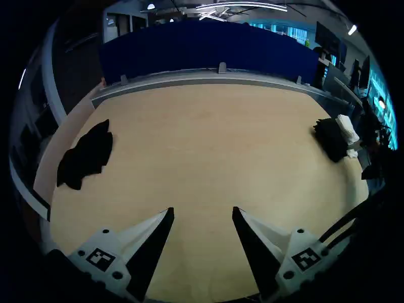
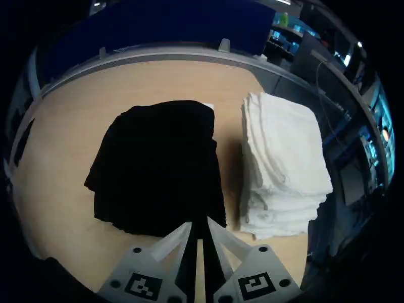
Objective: Fold towel
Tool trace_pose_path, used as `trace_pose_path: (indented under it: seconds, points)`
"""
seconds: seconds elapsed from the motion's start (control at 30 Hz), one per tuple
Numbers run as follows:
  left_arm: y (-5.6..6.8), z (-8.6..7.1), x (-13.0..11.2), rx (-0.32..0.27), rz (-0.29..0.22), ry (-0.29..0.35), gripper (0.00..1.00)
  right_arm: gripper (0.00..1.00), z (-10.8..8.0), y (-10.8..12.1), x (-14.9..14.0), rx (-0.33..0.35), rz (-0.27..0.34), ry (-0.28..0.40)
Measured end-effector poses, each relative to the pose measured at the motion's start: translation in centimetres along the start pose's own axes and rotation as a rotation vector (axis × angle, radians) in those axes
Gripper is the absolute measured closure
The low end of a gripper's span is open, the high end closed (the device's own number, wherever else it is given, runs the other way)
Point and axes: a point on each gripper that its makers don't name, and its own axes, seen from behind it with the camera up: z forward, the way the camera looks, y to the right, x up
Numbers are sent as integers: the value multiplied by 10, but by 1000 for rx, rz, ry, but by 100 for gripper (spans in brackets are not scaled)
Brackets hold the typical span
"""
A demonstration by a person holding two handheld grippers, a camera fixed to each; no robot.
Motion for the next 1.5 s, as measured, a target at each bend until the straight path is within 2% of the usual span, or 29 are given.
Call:
trace_pose_path:
  seconds: [0.17, 0.23, 0.3, 0.37, 0.5, 0.57, 0.63, 0.77, 0.9, 1.17, 1.37, 1.5]
  points:
    - [0, -1, 0, -1, 2, 1, 15, 92, 0, 1, 0, -3, 12, 0]
    - [0, -2, 0, -2, 3, 1, 15, 88, -1, 1, -1, -8, 13, 0]
    - [0, -2, 1, -4, 3, 2, 15, 77, -3, 2, -1, -15, 13, 3]
    - [0, -3, 2, -6, 4, 2, 15, 60, -5, 4, -2, -27, 12, 10]
    - [0, -3, 4, -11, 7, 4, 15, 40, -12, 6, -3, -37, 8, 31]
    - [1, -3, 5, -13, 9, 4, 15, 27, -15, 6, -3, -38, 9, 42]
    - [1, -2, 6, -17, 11, 5, 15, 22, -19, 3, -1, -31, 9, 58]
    - [3, -1, 7, -23, 15, 6, 15, 6, -27, -6, 10, -9, 2, 108]
    - [4, 0, 7, -27, 16, 5, 15, 0, -32, -20, 26, 26, -9, 156]
    - [0, -2, 5, -22, 15, 7, 15, 0, -30, -43, 45, 66, -30, 188]
    - [-6, -4, 3, -10, 13, 4, 15, 0, -18, -66, 46, 107, -55, 183]
    - [-10, -6, 0, 0, 13, 2, 15, 0, -4, -73, 31, 113, -75, 145]
